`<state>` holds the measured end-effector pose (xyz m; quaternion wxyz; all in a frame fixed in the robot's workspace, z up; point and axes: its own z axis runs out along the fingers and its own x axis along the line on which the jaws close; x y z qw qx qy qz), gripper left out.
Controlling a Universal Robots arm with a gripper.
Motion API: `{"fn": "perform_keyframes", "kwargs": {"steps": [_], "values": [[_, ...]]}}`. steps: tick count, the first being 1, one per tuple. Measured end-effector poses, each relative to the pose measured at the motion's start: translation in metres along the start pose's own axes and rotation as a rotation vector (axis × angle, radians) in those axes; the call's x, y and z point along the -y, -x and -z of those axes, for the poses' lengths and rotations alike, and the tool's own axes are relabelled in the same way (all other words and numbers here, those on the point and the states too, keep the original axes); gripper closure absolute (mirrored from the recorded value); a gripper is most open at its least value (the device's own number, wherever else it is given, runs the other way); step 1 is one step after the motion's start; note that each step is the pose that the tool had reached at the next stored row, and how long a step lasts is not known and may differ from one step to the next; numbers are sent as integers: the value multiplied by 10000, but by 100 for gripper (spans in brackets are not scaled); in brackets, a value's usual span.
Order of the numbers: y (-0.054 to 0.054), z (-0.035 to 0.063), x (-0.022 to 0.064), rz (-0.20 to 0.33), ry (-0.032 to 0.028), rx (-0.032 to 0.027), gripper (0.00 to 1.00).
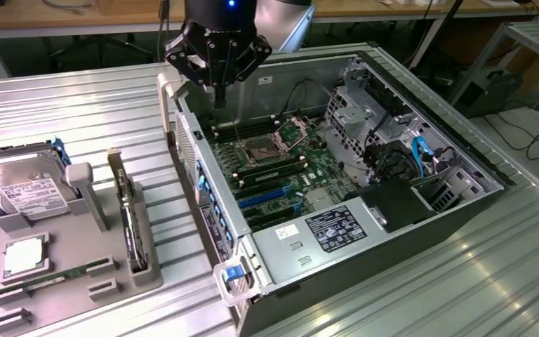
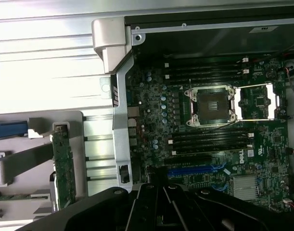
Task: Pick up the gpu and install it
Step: 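Reach for the gpu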
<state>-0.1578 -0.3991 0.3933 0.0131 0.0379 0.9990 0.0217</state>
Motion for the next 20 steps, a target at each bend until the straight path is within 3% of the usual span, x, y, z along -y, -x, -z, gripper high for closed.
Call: {"fn": "perform_keyframes", "kwargs": {"steps": [20], "values": [[-177,6,32,0,0,0,89]]}}
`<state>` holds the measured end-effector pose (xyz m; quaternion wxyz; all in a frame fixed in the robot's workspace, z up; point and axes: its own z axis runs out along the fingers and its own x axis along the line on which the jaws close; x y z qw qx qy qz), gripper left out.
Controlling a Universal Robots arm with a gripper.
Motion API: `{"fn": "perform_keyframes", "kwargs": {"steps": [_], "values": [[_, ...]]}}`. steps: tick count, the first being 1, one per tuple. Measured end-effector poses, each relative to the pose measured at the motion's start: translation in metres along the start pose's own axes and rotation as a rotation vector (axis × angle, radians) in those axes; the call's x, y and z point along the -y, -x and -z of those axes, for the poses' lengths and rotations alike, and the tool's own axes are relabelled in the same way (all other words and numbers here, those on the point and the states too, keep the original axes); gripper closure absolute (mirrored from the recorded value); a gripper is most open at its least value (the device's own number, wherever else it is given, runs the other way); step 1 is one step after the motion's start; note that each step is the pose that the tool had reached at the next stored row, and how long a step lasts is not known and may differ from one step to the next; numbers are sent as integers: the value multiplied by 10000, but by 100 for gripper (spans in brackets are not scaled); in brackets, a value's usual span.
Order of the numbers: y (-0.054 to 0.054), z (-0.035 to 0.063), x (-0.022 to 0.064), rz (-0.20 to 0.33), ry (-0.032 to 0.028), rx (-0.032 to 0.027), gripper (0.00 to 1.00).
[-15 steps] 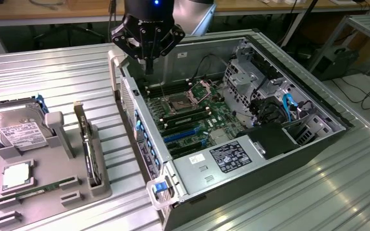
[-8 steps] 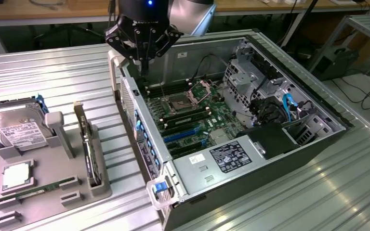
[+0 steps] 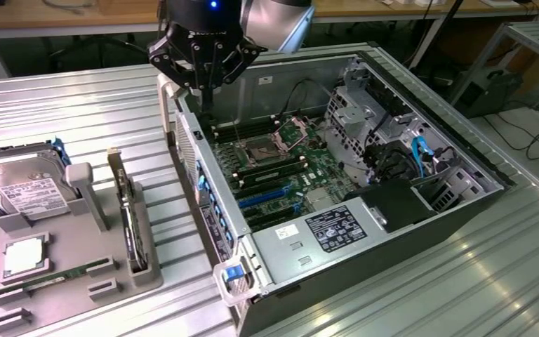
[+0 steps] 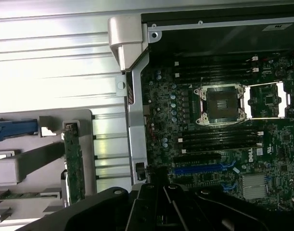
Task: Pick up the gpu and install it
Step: 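Reach for the gpu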
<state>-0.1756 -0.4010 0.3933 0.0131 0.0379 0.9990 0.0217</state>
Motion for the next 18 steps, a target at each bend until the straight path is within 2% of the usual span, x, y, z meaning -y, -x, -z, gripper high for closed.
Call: {"fn": "perform_keyframes", "kwargs": {"steps": [18], "values": [[-130,5,31,0,0,0,89]]}}
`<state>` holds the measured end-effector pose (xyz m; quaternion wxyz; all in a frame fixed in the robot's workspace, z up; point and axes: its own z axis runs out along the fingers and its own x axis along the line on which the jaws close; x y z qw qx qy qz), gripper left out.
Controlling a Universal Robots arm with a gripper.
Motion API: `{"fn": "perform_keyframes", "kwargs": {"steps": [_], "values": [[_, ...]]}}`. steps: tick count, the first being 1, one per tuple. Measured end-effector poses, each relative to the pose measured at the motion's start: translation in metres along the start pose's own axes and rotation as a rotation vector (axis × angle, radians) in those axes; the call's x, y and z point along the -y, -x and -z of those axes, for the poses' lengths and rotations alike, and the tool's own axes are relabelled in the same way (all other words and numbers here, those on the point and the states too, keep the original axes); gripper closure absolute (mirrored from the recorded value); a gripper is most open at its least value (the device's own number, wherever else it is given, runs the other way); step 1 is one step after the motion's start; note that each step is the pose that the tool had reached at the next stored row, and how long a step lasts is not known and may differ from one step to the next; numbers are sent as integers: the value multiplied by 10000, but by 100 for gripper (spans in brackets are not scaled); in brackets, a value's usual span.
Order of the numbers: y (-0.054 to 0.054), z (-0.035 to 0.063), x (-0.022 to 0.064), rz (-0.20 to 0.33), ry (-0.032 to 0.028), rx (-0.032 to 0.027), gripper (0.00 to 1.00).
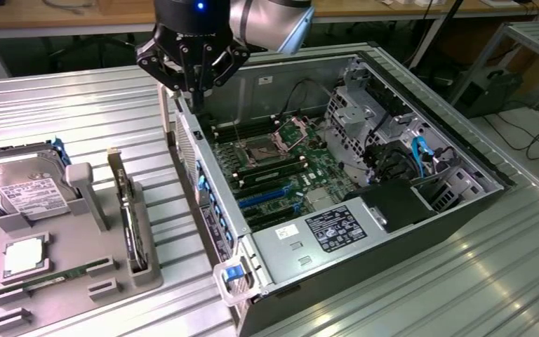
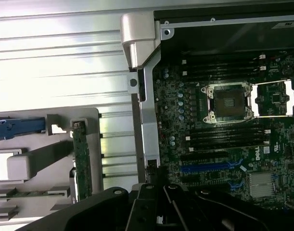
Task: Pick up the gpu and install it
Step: 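Reach for the gpu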
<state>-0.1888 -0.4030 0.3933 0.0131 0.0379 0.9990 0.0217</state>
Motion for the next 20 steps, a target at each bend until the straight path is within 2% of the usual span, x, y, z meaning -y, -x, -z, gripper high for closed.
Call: {"fn": "perform_keyframes", "kwargs": {"steps": [20], "values": [[-126,4,30,0,0,0,89]]}}
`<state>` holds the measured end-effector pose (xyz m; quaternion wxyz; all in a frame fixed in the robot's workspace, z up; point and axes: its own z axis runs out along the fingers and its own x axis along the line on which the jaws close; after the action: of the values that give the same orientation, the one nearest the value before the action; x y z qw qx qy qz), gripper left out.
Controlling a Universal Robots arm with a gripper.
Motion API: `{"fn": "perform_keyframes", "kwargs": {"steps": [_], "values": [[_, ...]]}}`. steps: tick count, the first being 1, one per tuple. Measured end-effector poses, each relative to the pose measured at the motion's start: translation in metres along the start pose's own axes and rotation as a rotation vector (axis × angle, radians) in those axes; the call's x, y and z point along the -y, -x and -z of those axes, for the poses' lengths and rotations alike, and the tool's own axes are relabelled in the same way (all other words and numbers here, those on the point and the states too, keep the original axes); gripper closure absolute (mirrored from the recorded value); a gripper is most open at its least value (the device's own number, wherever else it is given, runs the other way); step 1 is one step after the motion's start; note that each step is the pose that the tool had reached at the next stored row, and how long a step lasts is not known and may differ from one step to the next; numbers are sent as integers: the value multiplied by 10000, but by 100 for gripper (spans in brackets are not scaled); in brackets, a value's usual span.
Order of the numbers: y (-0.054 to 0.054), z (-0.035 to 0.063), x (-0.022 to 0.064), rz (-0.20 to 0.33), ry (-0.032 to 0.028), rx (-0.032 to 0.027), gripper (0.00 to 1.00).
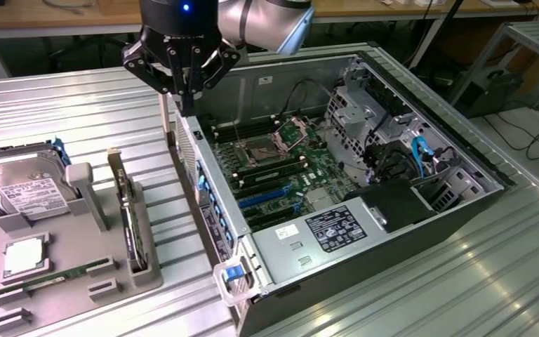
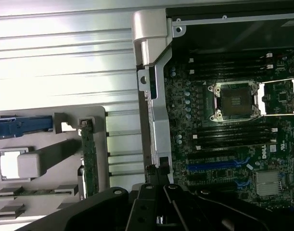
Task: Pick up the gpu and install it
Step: 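Reach for the gpu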
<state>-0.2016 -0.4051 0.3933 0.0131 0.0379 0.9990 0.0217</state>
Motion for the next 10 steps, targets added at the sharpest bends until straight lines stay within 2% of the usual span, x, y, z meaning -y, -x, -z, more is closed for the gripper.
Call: {"fn": "perform_keyframes", "kwargs": {"steps": [10], "values": [[-59,2,13,0,1,0,89]]}}
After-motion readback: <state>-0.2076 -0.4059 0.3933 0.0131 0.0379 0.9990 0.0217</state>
